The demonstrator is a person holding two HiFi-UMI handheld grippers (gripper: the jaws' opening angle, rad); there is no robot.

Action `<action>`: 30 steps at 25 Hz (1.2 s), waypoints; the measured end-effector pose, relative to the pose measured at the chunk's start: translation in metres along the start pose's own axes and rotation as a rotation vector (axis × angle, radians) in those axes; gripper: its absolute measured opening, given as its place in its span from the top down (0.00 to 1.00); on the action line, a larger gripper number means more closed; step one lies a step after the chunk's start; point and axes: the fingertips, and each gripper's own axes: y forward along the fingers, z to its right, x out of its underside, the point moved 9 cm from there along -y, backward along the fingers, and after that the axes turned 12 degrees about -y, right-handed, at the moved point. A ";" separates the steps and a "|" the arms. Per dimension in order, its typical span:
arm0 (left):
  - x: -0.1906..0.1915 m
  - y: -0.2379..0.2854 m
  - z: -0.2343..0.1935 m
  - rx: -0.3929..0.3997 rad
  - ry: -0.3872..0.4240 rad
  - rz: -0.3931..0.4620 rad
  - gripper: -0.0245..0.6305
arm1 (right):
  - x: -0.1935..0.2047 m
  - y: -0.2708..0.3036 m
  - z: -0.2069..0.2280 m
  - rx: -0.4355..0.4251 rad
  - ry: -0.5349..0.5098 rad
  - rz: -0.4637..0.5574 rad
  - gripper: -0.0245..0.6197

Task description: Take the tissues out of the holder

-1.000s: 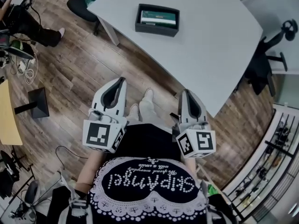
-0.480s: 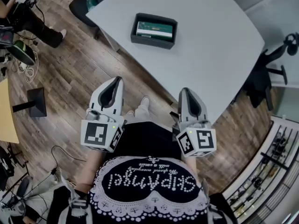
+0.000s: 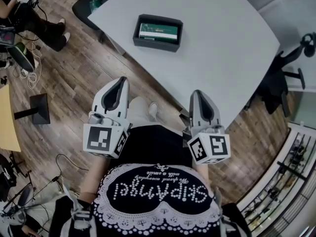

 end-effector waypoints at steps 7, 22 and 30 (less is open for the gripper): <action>-0.009 0.006 -0.003 0.005 0.004 0.004 0.92 | -0.001 0.002 0.002 0.016 0.011 -0.012 0.91; -0.045 0.075 -0.059 0.084 -0.003 -0.024 0.92 | -0.029 0.074 -0.007 0.092 0.026 -0.034 0.91; -0.072 0.121 -0.109 0.143 0.010 -0.044 0.92 | -0.048 0.131 -0.024 0.144 0.035 -0.024 0.91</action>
